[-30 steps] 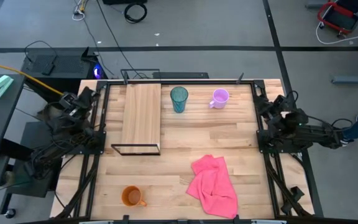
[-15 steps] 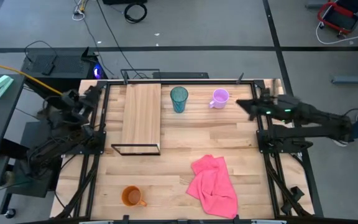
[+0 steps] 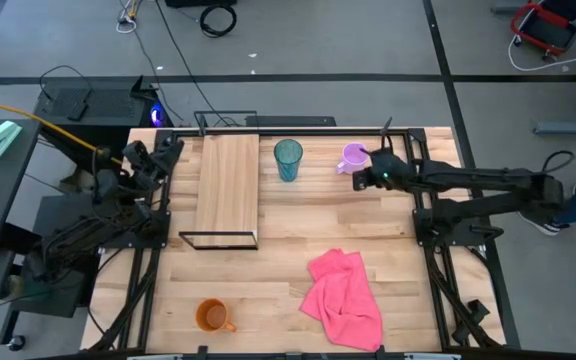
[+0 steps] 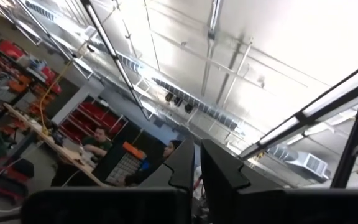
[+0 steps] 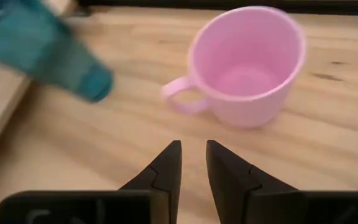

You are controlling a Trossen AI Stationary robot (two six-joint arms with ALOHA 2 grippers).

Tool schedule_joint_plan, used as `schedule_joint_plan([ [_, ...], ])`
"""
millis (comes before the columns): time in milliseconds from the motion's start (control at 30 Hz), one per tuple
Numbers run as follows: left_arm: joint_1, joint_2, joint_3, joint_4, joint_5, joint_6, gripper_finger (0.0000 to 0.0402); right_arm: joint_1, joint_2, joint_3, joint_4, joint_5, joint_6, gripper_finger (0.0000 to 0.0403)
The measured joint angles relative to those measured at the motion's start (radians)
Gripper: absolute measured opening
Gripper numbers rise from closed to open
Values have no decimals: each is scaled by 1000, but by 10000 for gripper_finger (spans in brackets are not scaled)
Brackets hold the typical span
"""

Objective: Stack small to large cups/mugs on shelf
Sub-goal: Put the pink mug on the shelf

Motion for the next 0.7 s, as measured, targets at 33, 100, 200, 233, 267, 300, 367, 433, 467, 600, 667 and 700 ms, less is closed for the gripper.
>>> schedule_joint_plan([
  [33,0,1,0,-1,3,0,38,-25,14,0,5,-3,0,83],
  [100,0,0,0,-1,5,0,39,-66,36,0,10,-19,0,83],
  [200,0,0,0,-1,18,0,37,-111,51,0,17,-34,-9,83],
  [233,0,0,0,-1,22,0,36,-123,53,0,24,-36,-15,83],
  [267,0,0,0,-1,24,0,35,-135,53,0,28,-37,-19,83],
  [300,0,0,0,-1,26,0,35,-147,53,0,34,-37,-21,83],
  [367,0,0,0,-1,29,0,36,-170,53,0,44,-37,-22,83],
  [433,0,0,0,-1,28,1,38,-193,53,0,47,-38,-27,83],
  [467,0,0,0,-1,29,1,39,-205,53,0,47,-37,-29,83],
  [600,0,0,0,-1,29,1,40,-249,53,0,47,-38,-42,83],
  [667,0,0,0,-2,29,1,37,-271,58,0,48,-38,-53,83],
  [700,0,0,0,-2,29,2,36,-283,63,0,48,-40,-55,83],
])
